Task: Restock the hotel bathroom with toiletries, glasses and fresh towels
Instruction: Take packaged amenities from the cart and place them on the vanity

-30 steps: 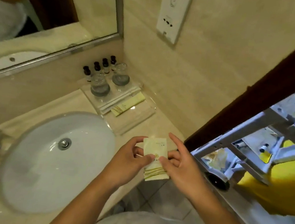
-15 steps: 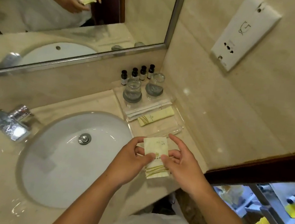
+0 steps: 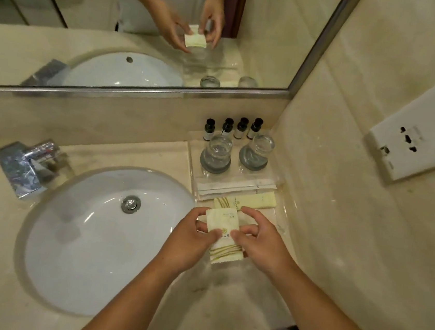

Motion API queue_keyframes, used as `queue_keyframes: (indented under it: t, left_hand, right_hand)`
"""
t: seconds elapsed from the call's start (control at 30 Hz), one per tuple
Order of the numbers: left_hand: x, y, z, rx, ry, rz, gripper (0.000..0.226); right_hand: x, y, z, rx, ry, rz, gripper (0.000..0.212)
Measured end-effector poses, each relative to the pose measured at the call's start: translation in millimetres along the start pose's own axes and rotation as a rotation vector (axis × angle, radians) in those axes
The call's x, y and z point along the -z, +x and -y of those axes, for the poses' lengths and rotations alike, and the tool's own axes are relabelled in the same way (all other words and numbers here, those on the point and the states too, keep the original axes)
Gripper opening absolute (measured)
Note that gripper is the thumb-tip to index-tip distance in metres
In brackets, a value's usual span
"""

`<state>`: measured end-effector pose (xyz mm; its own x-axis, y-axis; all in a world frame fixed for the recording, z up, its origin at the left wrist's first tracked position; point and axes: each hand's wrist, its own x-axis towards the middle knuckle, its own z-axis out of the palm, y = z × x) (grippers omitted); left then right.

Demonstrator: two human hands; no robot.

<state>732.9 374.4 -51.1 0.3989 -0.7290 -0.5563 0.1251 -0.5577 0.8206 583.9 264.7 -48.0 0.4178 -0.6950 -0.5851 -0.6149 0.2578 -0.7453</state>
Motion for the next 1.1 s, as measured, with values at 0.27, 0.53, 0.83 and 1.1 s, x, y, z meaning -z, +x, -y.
queue_keyframes:
  t: [0.27, 0.53, 0.83, 1.1]
  left_hand:
    - [17, 39, 15, 0.091, 0.123, -0.04, 0.064]
    - [23, 52, 35, -0.164, 0.598, -0.081, 0.059]
    - [1, 71, 44, -0.364, 0.959, -0.141, 0.052]
    - [-9, 81, 47, -0.463, 1.068, -0.144, 0.059]
  right_hand:
    - [-12, 56, -3, -0.136, 0.025, 0.024, 0.054]
    - [-28, 94, -14, -0.177, -0.027, -0.041, 0.049]
    - [-41, 96, -12, -0.06, -0.249, -0.08, 0.025]
    - [-36, 79, -19, 0.018, -0.31, -0.085, 0.029]
